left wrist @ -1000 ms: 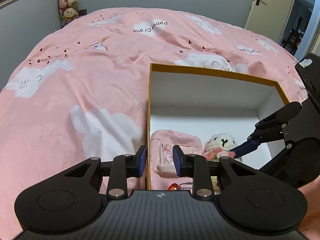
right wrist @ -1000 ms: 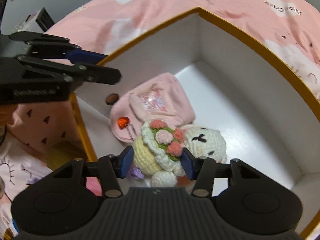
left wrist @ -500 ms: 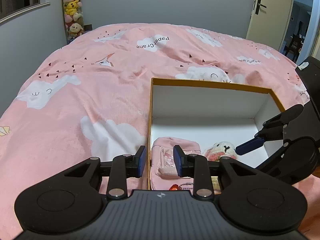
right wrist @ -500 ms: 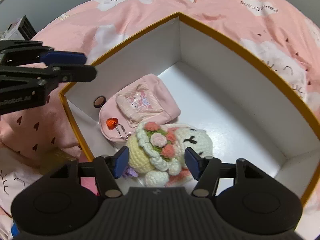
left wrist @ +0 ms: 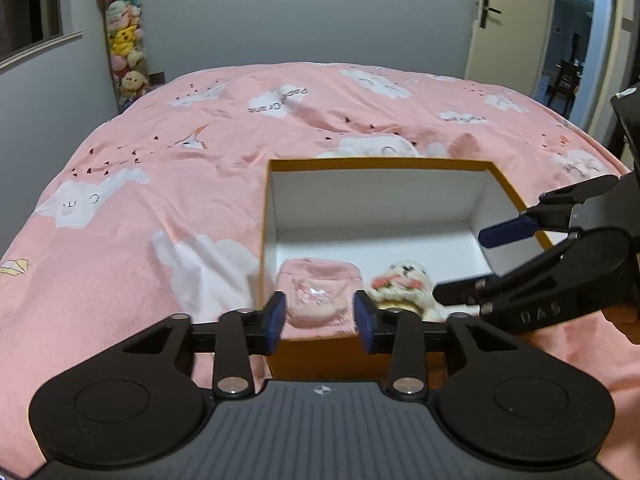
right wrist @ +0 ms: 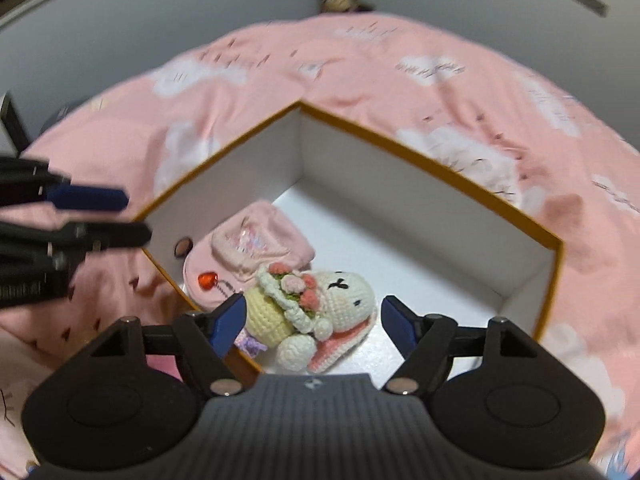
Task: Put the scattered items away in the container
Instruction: 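Withdraw both grippers up and out of the orange box, then grasp the bear keychain plush in the blue cap with the left gripper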
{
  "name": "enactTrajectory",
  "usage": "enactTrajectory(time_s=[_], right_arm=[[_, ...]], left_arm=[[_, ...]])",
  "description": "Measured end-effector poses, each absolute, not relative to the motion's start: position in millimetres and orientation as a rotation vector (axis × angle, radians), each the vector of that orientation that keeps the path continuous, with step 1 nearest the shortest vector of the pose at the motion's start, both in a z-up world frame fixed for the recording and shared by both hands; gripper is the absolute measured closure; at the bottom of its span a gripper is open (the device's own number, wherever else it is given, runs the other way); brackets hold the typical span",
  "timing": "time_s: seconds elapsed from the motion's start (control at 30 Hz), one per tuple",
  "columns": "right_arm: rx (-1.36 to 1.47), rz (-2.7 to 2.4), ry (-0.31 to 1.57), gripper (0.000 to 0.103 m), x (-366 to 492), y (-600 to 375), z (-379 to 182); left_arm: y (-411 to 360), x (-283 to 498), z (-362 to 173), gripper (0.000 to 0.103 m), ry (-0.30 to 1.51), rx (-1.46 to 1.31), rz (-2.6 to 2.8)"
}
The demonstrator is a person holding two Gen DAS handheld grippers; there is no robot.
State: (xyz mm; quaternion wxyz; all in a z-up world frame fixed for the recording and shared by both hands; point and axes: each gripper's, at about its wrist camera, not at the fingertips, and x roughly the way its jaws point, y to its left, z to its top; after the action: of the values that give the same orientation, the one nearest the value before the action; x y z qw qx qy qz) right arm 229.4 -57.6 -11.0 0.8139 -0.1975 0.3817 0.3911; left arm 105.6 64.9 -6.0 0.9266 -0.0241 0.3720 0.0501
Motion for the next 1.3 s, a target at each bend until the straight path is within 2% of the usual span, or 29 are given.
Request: enactTrajectory(time_s=[0.27,0.47,0.7,0.9,1.1,1.3], right_arm=[[-0.238,0.729,0.747,0.023,177,-99,-15],[-0.126,0.629,0.789,0.023,144,-127,-33],[-0.096,0.525,0.834,0.023,109,-150,-50],[-0.061,0.487,0.896,0.023,87,-160,-68],[-0.069,0.46,0.89,0.024,76,-163,-74],[-0.089,0.473,0.845,0.024,68,-161,-68]], left_arm=[[58,79,-4,0.047,0.761,-0.05,0.049],[62,57,-6,0.045,0.804,-0.109,-0.005],[54,28,-14,0.04,0.882,-0.151,-0.088],[42,8,-15,0.04,0.97,-0.178,-0.136],[26,1,-14,0.04,1.026,-0.181,-0.201],[26,10,-39,0.04,1.14,-0.253,-0.176]])
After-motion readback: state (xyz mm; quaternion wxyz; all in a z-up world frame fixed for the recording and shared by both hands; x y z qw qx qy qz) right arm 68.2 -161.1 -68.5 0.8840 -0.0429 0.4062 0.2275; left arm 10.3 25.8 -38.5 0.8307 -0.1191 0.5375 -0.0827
